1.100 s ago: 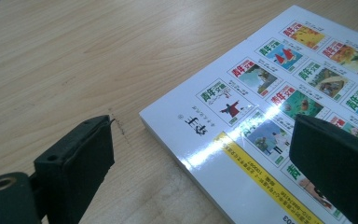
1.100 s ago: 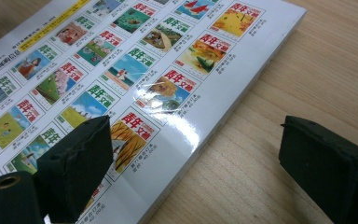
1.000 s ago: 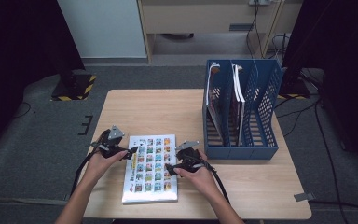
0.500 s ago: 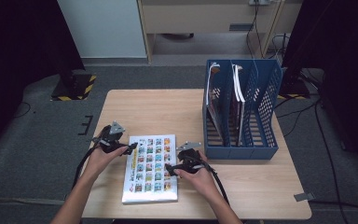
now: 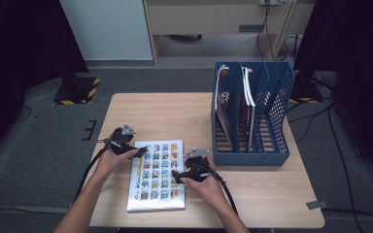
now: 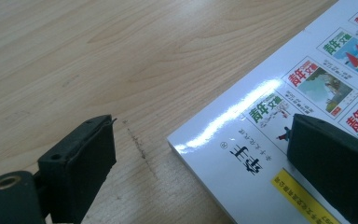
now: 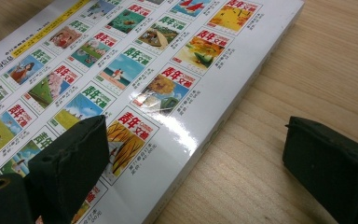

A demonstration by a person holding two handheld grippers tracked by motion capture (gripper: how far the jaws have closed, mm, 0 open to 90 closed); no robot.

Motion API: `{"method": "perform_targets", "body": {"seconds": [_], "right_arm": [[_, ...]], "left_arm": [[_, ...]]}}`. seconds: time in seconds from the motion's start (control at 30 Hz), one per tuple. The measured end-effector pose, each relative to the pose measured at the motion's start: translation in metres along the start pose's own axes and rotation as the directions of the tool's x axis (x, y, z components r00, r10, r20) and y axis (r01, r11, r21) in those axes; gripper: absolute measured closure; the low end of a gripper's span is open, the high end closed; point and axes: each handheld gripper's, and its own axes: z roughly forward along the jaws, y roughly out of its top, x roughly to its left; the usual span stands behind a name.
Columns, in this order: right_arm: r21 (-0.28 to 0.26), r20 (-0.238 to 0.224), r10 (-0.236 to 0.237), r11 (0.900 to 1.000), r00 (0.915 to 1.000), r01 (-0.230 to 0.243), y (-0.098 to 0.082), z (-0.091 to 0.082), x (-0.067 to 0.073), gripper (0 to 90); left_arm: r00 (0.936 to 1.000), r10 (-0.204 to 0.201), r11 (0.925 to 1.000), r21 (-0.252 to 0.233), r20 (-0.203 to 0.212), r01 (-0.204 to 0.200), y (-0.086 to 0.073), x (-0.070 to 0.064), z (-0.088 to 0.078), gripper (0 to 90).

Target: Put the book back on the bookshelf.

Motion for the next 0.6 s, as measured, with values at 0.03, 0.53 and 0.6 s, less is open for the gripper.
{"method": "perform_targets", "body": {"seconds": [0.03,0.53,0.6], "right_arm": [[0.0,0.0,0.0,1.0,1.0,0.0,0.0,0.0,0.0,7.4],[-0.001,0.004,-0.003,1.0,1.0,0.003,0.0,0.0,0.001,7.6],[-0.001,0.0,-0.001,1.0,1.0,0.001,0.0,0.0,0.001,7.6]], "left_arm": [[1.0,0.0,1.0,0.0,0.0,0.0,0.0,0.0,0.0,7.4],[0.9901,-0.086,0.996,0.034,0.111,0.082,0.004,0.01,0.007,15.2],[0.9863,-0.093,0.9952,0.044,0.136,0.088,0.004,0.009,0.008,15.2]]}}
